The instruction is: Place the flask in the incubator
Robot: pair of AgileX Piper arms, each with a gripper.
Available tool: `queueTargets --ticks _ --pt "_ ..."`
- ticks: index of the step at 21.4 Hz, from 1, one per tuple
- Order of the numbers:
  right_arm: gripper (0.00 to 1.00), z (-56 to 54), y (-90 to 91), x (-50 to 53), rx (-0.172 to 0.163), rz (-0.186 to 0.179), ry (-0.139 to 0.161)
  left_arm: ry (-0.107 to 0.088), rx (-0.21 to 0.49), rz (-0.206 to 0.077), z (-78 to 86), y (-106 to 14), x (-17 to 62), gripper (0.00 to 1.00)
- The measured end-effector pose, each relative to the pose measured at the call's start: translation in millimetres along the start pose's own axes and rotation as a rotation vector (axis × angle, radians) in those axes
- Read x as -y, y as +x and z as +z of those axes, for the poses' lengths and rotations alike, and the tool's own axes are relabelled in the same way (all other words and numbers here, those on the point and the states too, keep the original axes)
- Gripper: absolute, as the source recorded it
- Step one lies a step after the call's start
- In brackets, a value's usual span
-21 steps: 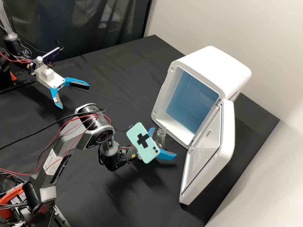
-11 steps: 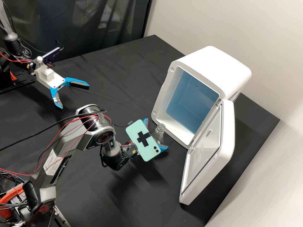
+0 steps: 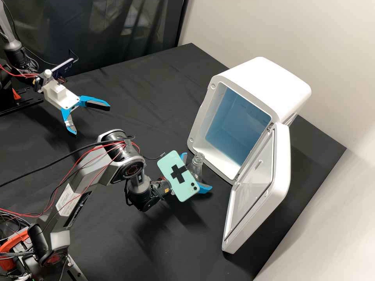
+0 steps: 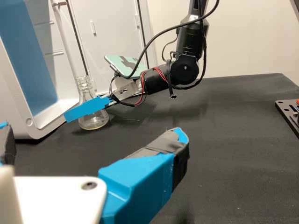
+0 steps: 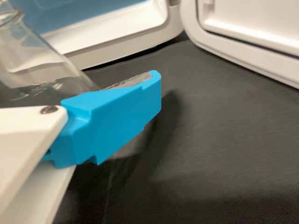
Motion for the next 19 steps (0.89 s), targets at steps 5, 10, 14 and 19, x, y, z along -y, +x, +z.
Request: queueTargets --ticks 5,10,14,19 --pt "1.0 1.2 0.0 -1.9 0.016 0.024 -0.02 0.0 0.0 0.001 0.0 0.0 -0.1 1.0" --pt "0.0 1.2 0.0 -1.9 0.016 0.024 -0.023 0.0 0.0 0.001 0.0 0.0 -0.1 1.0" --pt "0.0 -1.9 -3.3 -3.4 0.009 0.027 -0.008 0.0 0.002 0.001 0.3 0.1 -0.1 1.0" --pt "0.0 -8.6 -9.6 -8.9 -0.013 0.045 0.0 -0.004 0.001 -0.007 1.0 -1.7 1.8 1.0"
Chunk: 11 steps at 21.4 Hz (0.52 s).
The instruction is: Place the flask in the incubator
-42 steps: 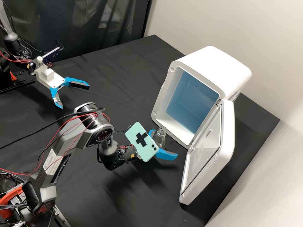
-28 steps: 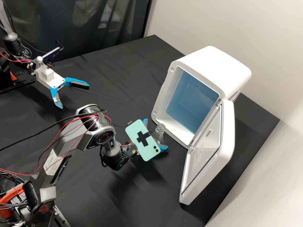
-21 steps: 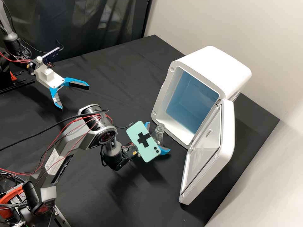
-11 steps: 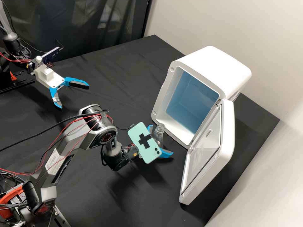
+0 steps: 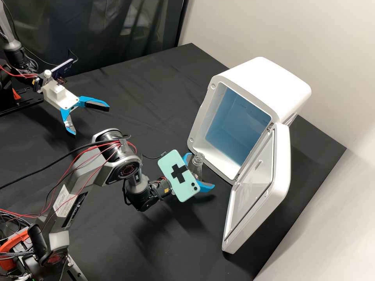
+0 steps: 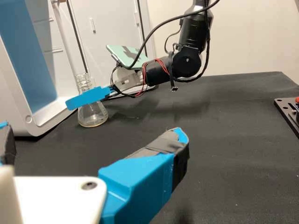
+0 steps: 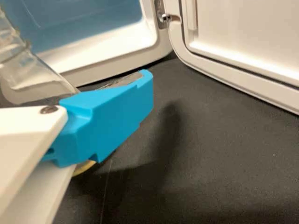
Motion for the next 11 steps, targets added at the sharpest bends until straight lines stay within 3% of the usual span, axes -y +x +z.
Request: queueTargets --ticks 5,11 --pt "0.0 -6.5 -1.2 -4.5 -0.037 0.025 0.011 0.0 0.002 0.0 0.4 0.1 0.0 1.0" --pt "0.0 -5.0 -3.5 -2.0 -0.03 0.016 0.016 0.005 0.003 0.009 0.9 -0.5 -1.6 1.0"
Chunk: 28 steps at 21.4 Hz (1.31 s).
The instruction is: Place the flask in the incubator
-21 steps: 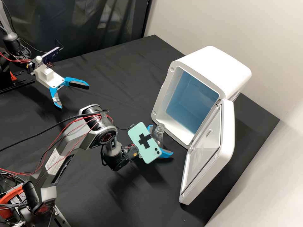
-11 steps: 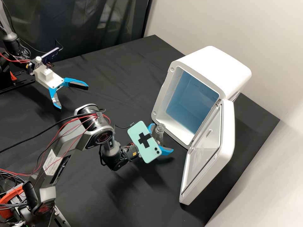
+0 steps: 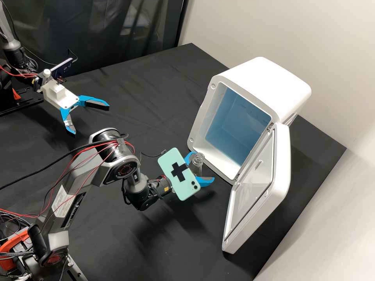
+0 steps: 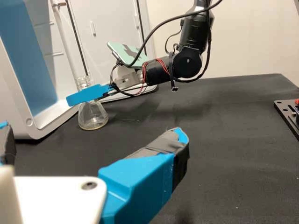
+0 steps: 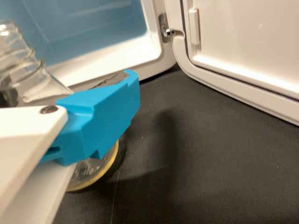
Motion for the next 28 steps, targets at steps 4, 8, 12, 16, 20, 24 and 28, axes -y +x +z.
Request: queueTargets --ticks 4,8,12,16,20,24,28 --pt "0.0 -2.2 -0.2 7.1 -0.003 -0.018 -0.037 0.0 0.0 0.0 0.0 0.0 0.0 1.0" --pt "0.0 0.6 1.3 14.4 0.01 -0.029 -0.061 0.0 0.0 0.0 0.0 0.0 0.0 1.0" --pt "0.0 3.0 2.3 18.0 0.015 -0.022 -0.08 0.0 0.0 0.0 0.0 0.0 0.0 1.0" --pt "0.0 3.2 3.5 18.2 0.005 -0.015 -0.087 0.001 0.008 -0.001 1.4 0.3 0.2 1.0" --pt "0.0 2.8 4.0 18.5 0.004 -0.017 -0.096 0.002 0.01 -0.002 1.6 0.3 0.2 1.0" --pt "0.0 2.6 3.9 18.4 0.006 -0.018 -0.096 0.002 0.01 -0.002 1.6 0.3 0.2 1.0" --pt "0.0 -4.3 7.0 15.3 0.017 -0.025 -0.097 0.002 0.01 -0.002 1.6 0.3 0.2 1.0"
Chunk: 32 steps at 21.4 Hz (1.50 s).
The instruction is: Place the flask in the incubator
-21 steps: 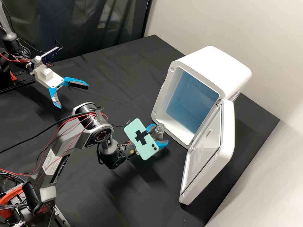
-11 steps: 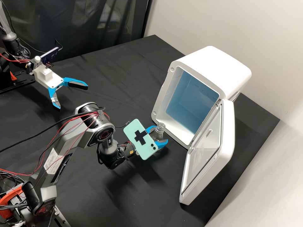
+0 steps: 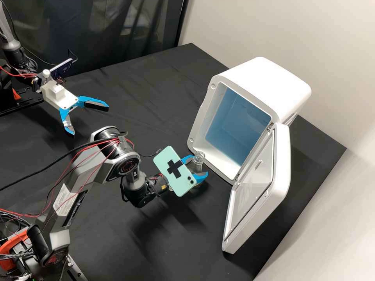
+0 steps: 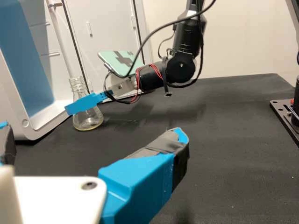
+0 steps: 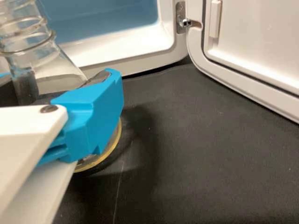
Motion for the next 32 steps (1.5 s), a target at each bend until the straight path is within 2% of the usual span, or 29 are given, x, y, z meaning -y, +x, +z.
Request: queueTargets --ticks 4,7,9,12,13,17,20,23,26,29,32 --pt "0.0 -17.2 13.1 -3.8 -0.031 0.025 0.007 -0.002 0.0 0.0 0.0 0.0 0.0 1.0" --pt "0.0 -33.4 27.9 -6.5 -0.049 0.045 -0.011 -0.002 0.0 0.0 0.0 0.0 0.0 1.0" --pt "0.0 -40.3 38.5 -6.2 -0.057 0.058 -0.023 -0.002 0.0 0.0 0.0 0.0 0.0 1.0" --pt "0.0 -45.0 56.1 -2.0 -0.042 0.06 -0.044 -0.002 0.0 0.0 0.0 0.0 0.0 1.0" --pt "0.0 -46.5 61.7 0.0 -0.047 0.061 -0.057 -0.002 0.0 0.0 0.0 0.0 0.0 1.0" --pt "0.0 -52.8 86.0 4.3 -0.048 0.106 -0.091 -0.004 0.0 -0.003 -0.1 0.2 0.5 1.0" --pt "0.0 -53.1 97.9 2.7 -0.035 0.138 -0.101 -0.008 0.004 -0.012 0.5 1.0 2.3 1.0" --pt "0.0 -52.0 99.4 0.6 -0.02 0.143 -0.09 -0.009 0.014 -0.017 2.1 1.7 3.1 1.0" --pt "0.0 -46.7 99.6 -5.8 -0.006 0.158 -0.085 -0.01 0.021 -0.021 3.4 2.2 3.9 1.0" --pt "0.0 -42.9 99.6 -10.6 0.017 0.181 -0.063 -0.01 0.021 -0.021 3.4 2.2 3.9 1.0" --pt "0.0 -45.1 107.2 -16.0 0.048 0.202 -0.08 -0.01 0.021 -0.021 3.4 2.2 3.9 1.0"
